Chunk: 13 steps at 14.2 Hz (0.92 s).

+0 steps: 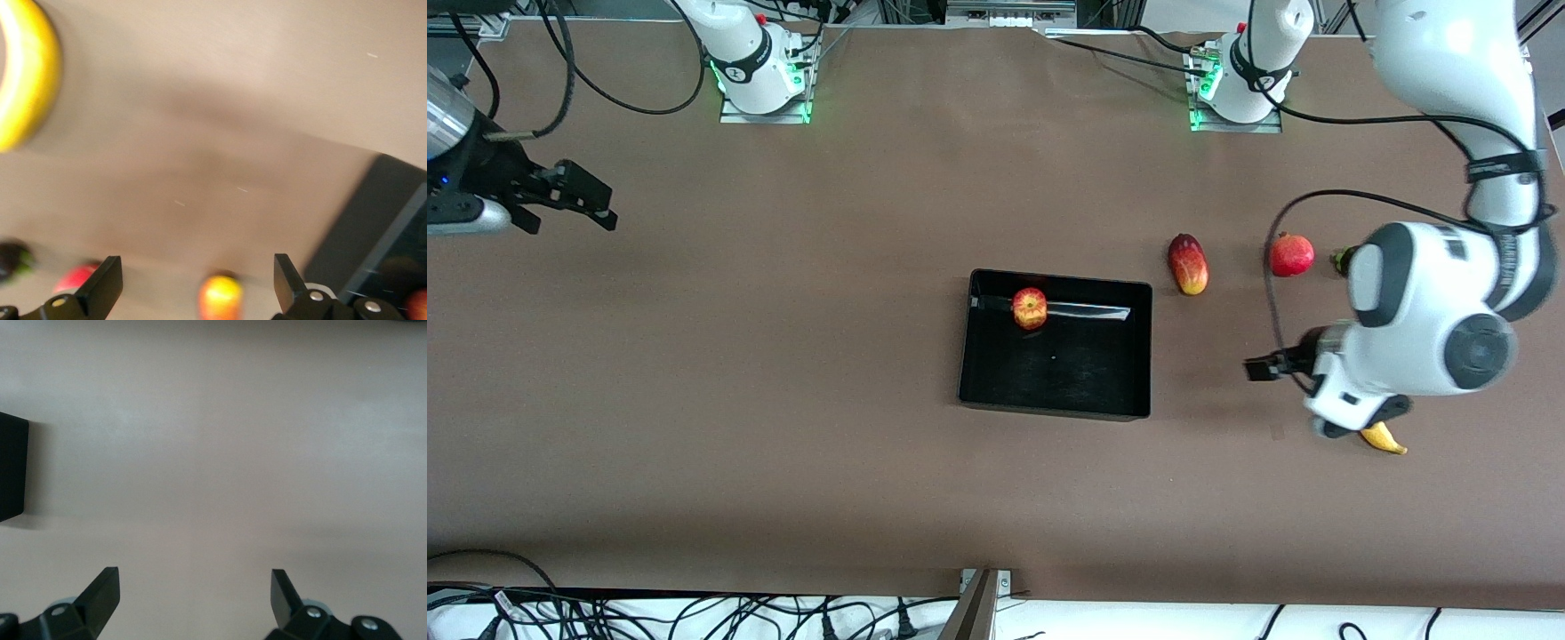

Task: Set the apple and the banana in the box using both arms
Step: 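Lower the left gripper onto the yellow banana and close it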

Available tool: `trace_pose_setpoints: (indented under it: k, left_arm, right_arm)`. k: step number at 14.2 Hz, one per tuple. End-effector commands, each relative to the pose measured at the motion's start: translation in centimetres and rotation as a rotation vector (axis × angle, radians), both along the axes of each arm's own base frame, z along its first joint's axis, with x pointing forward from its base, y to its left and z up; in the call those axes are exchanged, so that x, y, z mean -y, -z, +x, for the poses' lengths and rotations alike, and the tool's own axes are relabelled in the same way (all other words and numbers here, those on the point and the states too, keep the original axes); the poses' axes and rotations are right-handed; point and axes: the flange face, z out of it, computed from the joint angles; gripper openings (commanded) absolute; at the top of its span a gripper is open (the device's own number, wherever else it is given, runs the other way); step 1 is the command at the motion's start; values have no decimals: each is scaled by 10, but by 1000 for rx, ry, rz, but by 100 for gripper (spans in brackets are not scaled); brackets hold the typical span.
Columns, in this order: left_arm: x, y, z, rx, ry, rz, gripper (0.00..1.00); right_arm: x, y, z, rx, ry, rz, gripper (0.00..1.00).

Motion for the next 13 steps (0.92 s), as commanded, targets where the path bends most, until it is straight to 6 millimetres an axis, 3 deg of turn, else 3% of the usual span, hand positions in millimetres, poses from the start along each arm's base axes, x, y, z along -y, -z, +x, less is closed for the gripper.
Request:
trace_pose_setpoints:
  k: [1, 4, 9, 13]
  left_arm:
    - [-47, 8, 5, 33, 104, 21, 100]
    - [-96, 37, 16, 89, 169, 32, 100]
    - [-172, 117, 28, 199, 234, 120, 100]
    - [-196, 160, 15, 196, 242, 162, 100]
  right_arm:
    - [2, 2, 7, -13, -12, -43, 100]
    - [10, 4, 7, -27, -5, -47, 100]
    - [5, 3, 3, -48, -4, -48, 100]
    - [5, 3, 3, -48, -1, -48, 100]
